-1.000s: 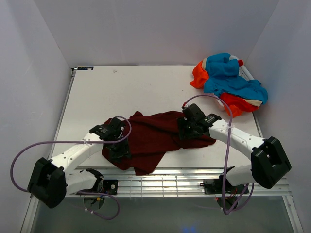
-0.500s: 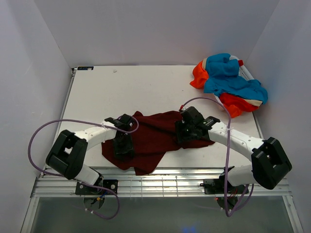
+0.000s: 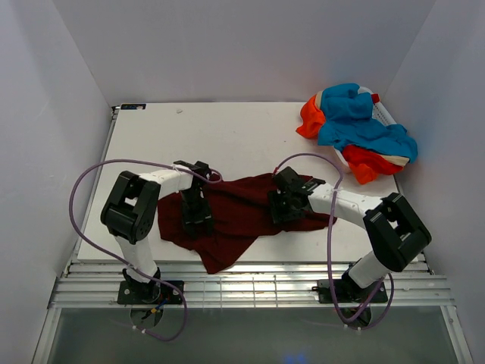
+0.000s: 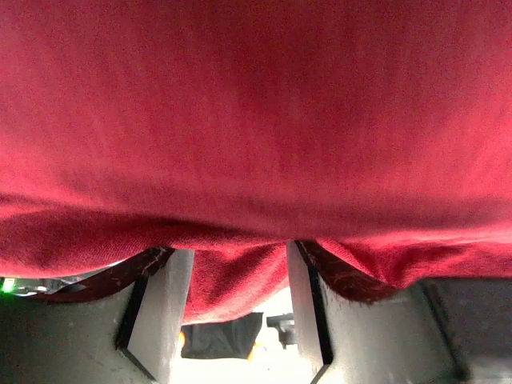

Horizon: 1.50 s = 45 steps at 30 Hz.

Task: Fold and stack the t-shirts
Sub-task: Flatten the tshirt out

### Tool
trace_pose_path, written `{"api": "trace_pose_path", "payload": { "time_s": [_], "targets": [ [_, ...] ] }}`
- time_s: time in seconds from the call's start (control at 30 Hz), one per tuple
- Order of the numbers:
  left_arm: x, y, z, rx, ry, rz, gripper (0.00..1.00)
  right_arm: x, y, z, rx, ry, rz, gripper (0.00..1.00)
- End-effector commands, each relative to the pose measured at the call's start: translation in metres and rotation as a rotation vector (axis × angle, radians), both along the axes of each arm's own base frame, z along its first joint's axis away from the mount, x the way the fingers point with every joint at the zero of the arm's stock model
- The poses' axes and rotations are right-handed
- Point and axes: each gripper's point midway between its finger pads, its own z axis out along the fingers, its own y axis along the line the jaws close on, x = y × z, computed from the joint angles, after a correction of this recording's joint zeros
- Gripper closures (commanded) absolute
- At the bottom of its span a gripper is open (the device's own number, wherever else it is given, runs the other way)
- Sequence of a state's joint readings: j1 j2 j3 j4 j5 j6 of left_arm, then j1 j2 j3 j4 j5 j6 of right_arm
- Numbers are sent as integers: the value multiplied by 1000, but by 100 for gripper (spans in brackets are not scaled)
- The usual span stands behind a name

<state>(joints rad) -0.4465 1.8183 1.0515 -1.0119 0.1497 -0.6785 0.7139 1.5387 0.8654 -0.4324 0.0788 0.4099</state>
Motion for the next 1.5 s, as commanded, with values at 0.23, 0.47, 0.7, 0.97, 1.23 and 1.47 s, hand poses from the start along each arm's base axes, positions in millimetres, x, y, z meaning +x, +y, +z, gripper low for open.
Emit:
{"api": "trace_pose_path", "payload": {
  "time_s": [0.23,0.47,0.7,0.97,1.23,1.47],
  "targets": [
    [175,26,-38,132,-495,22,41,39,16,13,-31,-101,21,61],
    [229,25,-44,124,-540,17,42,53,23,18,-68,-99,39,60],
    [273,19,3,111,-690,-20,42,54,36,41,10,-118,58,41],
    [249,38,115,104,-1025,8,32,54,43,27,26,-93,73,38],
    [184,83,135,177,-1198,52,36,65,61,26,69,-90,87,38],
    [175,88,118,190,-1185,-40,40,73,68,21,68,-103,99,39]
  ]
}}
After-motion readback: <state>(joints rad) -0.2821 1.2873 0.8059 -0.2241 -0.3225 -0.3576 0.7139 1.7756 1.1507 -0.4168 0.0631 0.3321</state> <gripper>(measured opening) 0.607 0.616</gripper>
